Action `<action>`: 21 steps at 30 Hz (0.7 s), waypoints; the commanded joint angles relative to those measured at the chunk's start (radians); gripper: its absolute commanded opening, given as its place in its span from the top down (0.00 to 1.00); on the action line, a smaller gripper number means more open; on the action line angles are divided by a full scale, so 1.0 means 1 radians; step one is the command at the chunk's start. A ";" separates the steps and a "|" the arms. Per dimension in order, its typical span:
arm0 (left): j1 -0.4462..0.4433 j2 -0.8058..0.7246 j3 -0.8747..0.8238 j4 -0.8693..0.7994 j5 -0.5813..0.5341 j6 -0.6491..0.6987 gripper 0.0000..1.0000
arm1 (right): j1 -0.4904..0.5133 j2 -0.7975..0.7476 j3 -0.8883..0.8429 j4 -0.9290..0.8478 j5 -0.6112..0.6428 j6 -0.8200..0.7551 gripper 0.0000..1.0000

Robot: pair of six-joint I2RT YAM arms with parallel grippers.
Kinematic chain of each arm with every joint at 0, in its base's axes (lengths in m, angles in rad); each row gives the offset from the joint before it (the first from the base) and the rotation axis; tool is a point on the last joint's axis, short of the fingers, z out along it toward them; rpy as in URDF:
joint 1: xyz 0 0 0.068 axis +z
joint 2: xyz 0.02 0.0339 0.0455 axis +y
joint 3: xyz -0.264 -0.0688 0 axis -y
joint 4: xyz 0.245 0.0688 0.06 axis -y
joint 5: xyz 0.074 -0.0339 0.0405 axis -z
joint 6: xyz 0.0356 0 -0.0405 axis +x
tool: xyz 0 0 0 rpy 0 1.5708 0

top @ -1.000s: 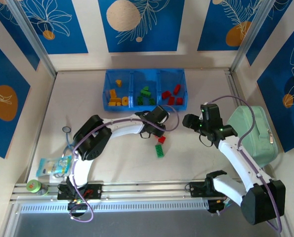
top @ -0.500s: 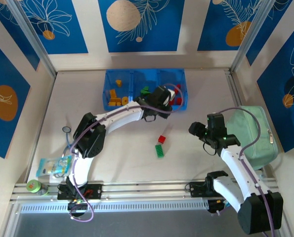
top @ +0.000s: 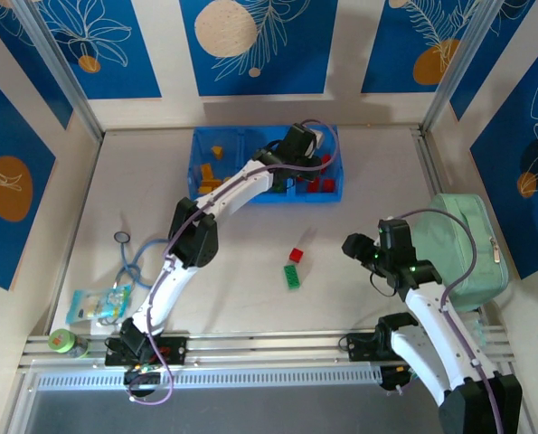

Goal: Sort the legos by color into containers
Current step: Place the lego in the container.

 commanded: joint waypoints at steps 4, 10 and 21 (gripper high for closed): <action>0.023 0.035 0.067 0.082 -0.001 0.002 0.72 | 0.033 -0.015 -0.011 -0.015 -0.015 0.029 0.30; 0.037 0.084 0.117 0.120 0.032 -0.009 0.67 | 0.081 -0.015 -0.014 -0.005 0.005 0.050 0.30; 0.034 -0.025 0.089 0.102 0.045 0.019 0.15 | 0.181 0.007 0.012 0.004 0.040 0.023 0.27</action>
